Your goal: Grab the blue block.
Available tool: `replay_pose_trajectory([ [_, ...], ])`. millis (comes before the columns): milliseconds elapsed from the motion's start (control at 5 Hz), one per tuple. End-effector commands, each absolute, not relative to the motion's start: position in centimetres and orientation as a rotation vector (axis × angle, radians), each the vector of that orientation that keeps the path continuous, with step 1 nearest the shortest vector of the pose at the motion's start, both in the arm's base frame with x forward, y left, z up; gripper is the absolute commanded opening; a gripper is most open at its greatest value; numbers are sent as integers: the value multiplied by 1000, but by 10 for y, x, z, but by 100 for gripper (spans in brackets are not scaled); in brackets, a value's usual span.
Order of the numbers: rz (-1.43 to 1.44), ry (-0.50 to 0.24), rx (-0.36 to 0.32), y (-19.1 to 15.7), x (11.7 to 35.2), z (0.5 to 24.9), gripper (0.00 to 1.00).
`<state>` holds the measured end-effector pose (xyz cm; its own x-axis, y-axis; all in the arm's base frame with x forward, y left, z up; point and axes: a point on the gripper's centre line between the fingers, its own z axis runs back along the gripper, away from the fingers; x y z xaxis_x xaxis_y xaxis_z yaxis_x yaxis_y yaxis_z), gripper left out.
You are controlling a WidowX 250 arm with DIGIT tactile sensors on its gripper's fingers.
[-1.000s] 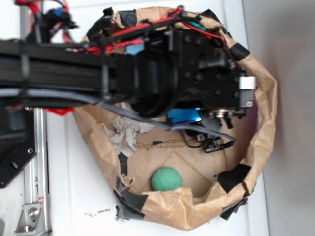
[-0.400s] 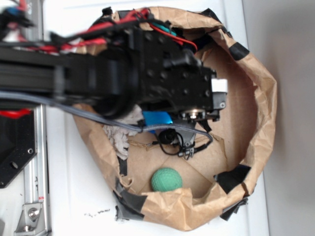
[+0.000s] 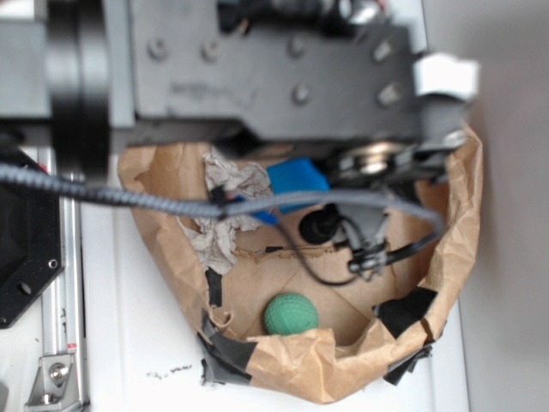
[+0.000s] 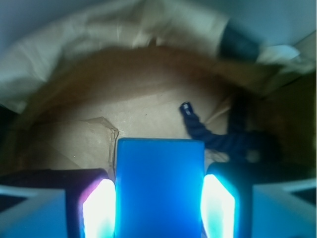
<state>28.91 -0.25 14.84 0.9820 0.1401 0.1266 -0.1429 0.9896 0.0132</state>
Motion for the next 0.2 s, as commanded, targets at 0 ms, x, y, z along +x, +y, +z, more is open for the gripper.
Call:
replay_pose_trajectory([
  [0, 109, -181, 21, -7, 280, 183, 0],
])
